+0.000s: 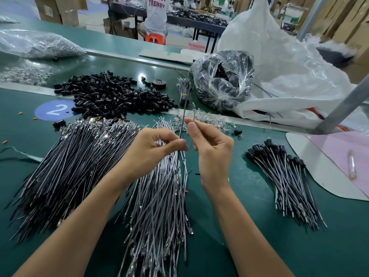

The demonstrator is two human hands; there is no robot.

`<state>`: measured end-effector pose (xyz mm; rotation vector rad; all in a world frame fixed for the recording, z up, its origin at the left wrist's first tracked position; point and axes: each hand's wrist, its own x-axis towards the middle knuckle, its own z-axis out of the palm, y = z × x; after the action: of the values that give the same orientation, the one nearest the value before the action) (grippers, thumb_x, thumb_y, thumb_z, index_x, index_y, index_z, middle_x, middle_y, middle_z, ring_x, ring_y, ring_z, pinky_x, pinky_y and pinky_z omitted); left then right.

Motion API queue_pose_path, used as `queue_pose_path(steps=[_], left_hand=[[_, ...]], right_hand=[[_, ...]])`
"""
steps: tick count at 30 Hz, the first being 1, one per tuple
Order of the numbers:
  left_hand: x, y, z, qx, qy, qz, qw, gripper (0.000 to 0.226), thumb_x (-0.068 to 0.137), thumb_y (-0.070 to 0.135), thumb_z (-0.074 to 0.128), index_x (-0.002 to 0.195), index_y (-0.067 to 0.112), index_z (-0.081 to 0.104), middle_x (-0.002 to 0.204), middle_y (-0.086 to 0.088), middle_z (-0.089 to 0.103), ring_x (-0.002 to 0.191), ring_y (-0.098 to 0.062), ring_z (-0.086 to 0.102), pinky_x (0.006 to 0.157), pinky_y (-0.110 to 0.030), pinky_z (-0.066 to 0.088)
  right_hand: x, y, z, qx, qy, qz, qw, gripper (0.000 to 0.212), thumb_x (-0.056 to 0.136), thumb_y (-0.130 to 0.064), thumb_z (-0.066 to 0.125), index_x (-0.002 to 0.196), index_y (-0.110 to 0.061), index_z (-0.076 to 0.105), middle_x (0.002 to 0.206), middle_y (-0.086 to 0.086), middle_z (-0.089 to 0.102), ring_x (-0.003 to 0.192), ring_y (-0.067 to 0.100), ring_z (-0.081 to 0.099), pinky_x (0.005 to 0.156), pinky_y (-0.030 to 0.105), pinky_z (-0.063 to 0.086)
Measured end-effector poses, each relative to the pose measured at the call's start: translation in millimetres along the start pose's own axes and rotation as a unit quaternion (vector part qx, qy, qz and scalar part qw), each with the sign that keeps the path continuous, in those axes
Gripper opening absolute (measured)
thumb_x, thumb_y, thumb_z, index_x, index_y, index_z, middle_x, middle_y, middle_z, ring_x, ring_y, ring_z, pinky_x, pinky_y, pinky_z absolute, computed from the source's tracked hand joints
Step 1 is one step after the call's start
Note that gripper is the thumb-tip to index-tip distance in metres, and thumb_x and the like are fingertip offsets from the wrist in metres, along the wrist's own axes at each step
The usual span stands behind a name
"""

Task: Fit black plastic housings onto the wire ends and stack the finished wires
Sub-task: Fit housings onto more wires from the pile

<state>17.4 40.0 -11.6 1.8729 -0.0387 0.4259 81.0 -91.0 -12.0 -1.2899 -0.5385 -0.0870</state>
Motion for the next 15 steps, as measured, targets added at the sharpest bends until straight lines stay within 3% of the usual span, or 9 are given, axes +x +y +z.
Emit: queue_pose_path(steps=[2, 5, 8, 10, 13, 14, 15], left_hand=[[-0.7, 0.6, 4.4, 0.000, -0.025, 0.003, 1.000, 0.022, 0.081, 0.034, 0.065, 0.081, 0.014, 0.076, 0.078, 0.002, 0.075, 0.073, -0.003, 0.068, 0.069, -0.016, 0.050], [-0.4, 0.2, 7.8, -0.004, -0.027, 0.010, 1.000, 0.026, 0.080, 0.035, 0.066, 0.081, 0.011, 0.075, 0.074, -0.002, 0.074, 0.074, -0.017, 0.070, 0.075, -0.034, 0.058], [1.9, -2.5, 7.5, 0.010, -0.022, 0.015, 1.000, 0.028, 0.079, 0.036, 0.067, 0.081, 0.009, 0.075, 0.071, -0.004, 0.073, 0.070, -0.028, 0.069, 0.071, -0.047, 0.054], [2.0, -4.4, 8.3, 0.027, -0.036, 0.017, 0.999, 0.027, 0.080, 0.036, 0.066, 0.082, 0.010, 0.075, 0.071, -0.003, 0.073, 0.067, -0.025, 0.068, 0.065, -0.042, 0.053], [0.8, -2.4, 9.7, 0.046, -0.045, 0.024, 0.998, 0.033, 0.082, 0.041, 0.065, 0.083, 0.010, 0.075, 0.070, -0.001, 0.072, 0.053, -0.002, 0.058, 0.052, -0.014, 0.041], [0.6, -1.5, 9.8, 0.053, -0.036, 0.024, 0.998, 0.039, 0.083, 0.046, 0.062, 0.083, 0.009, 0.075, 0.071, -0.001, 0.072, 0.051, -0.002, 0.057, 0.049, -0.013, 0.039], [0.5, 0.0, 9.2, 0.055, -0.021, 0.015, 0.998, 0.044, 0.084, 0.051, 0.058, 0.084, 0.010, 0.075, 0.072, -0.002, 0.072, 0.053, -0.009, 0.060, 0.049, -0.022, 0.044]], right_hand=[[-0.6, 0.0, 0.1, -0.001, -0.003, 0.006, 1.000, 0.014, 0.087, -0.007, 0.070, 0.094, -0.017, 0.077, 0.082, 0.001, 0.071, 0.066, 0.002, 0.060, 0.062, 0.019, 0.049], [-1.5, -0.8, 1.3, 0.024, -0.011, 0.020, 0.999, 0.014, 0.088, -0.007, 0.069, 0.092, -0.018, 0.077, 0.074, -0.003, 0.069, 0.059, 0.004, 0.056, 0.054, 0.023, 0.049], [-0.2, -2.0, 1.1, 0.040, -0.014, 0.021, 0.999, 0.009, 0.087, -0.009, 0.068, 0.091, -0.012, 0.077, 0.079, -0.002, 0.074, 0.060, 0.000, 0.056, 0.058, 0.021, 0.048], [-0.3, -1.3, 0.8, 0.029, -0.021, 0.014, 0.999, 0.008, 0.086, -0.011, 0.068, 0.087, -0.014, 0.076, 0.084, -0.001, 0.074, 0.066, 0.000, 0.060, 0.063, 0.018, 0.048], [0.0, -1.5, 0.4, 0.018, -0.014, 0.001, 1.000, 0.008, 0.087, -0.014, 0.067, 0.085, -0.016, 0.075, 0.079, -0.003, 0.073, 0.073, 0.006, 0.064, 0.068, 0.017, 0.050], [0.9, -1.7, -0.7, 0.029, -0.005, -0.002, 1.000, 0.009, 0.088, -0.013, 0.066, 0.086, -0.013, 0.074, 0.078, -0.003, 0.073, 0.072, 0.008, 0.064, 0.068, 0.019, 0.051], [1.9, -2.2, -2.4, 0.049, 0.008, -0.004, 0.999, 0.009, 0.090, -0.011, 0.064, 0.087, -0.011, 0.073, 0.076, -0.001, 0.072, 0.069, 0.010, 0.064, 0.066, 0.021, 0.052]])
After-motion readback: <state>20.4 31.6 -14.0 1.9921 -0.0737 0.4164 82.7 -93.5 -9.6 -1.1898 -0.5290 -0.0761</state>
